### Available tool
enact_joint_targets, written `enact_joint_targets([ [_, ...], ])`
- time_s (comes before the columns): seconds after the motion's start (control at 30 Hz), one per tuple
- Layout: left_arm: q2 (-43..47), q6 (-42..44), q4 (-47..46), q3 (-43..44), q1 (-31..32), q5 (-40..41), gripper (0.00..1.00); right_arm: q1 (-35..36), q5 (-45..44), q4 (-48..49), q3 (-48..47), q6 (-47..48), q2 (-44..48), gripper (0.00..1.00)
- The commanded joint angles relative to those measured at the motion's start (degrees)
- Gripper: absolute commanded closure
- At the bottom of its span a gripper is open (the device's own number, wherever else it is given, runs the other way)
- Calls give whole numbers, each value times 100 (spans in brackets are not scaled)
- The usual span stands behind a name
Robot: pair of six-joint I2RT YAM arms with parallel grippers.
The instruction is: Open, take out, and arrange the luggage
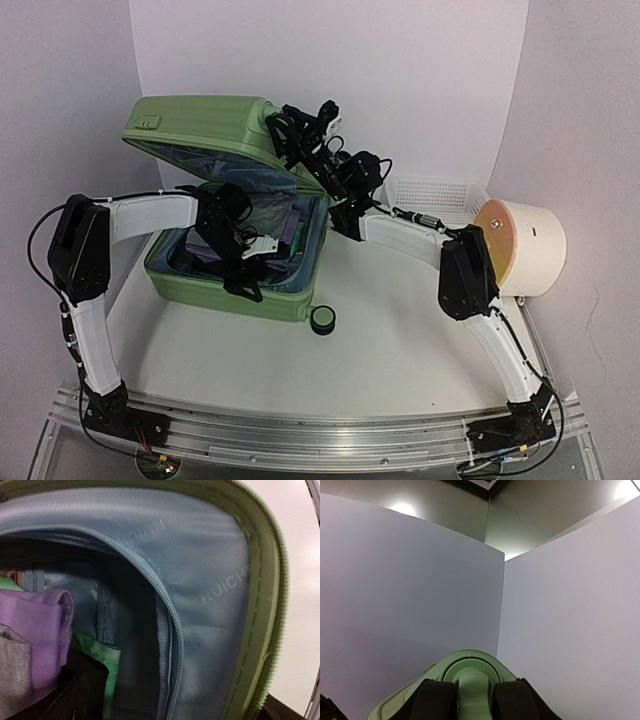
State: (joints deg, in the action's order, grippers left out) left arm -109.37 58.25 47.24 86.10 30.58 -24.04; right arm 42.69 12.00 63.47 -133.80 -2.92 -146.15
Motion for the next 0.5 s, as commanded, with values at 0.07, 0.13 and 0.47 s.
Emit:
enact_joint_targets([
  [0.07,977,916,-127,697,-26,-463,5,-733,-2124,-607,67,939,-78,100],
  [0.13,1513,1471,-243,387,-35,-676,5,-736,-2100,-607,74,957,-63,100],
  [0.47,4151,2279,-7759,-3532,-105,416,7,-744,-2003,-577,351,917,89,100],
])
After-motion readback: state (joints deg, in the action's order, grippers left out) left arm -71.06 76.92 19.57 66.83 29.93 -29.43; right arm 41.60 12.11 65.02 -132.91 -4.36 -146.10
